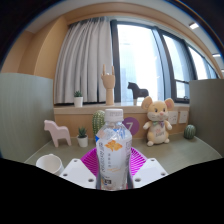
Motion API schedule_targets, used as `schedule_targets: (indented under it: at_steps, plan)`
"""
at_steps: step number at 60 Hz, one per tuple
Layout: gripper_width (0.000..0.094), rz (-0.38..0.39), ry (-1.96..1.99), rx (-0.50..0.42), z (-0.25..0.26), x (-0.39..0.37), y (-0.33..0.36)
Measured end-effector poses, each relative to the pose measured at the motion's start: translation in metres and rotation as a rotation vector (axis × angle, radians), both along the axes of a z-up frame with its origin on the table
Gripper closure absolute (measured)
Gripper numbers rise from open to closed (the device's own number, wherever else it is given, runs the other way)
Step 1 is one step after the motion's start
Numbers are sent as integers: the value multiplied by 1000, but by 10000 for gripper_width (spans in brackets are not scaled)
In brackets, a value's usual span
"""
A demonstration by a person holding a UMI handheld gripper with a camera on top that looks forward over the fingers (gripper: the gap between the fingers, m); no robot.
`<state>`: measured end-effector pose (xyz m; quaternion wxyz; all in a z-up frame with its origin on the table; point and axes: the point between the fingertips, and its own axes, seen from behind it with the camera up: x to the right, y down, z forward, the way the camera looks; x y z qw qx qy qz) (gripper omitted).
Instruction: Pour water
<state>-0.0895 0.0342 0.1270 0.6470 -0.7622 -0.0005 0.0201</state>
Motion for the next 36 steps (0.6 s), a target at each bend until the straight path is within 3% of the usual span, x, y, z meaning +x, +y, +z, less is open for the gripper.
schedule_targets:
  at_steps: [9, 20, 25, 33, 36]
  plan:
    - [558, 8, -37, 15, -14, -3, -5]
    - [468, -16, -11, 17, -11, 1, -7]
    - [383, -16, -9, -9, -17, 0, -9]
    - [148, -41, 0, -52, -29, 7, -24]
    - [114, -55, 7, -65, -33, 6, -34]
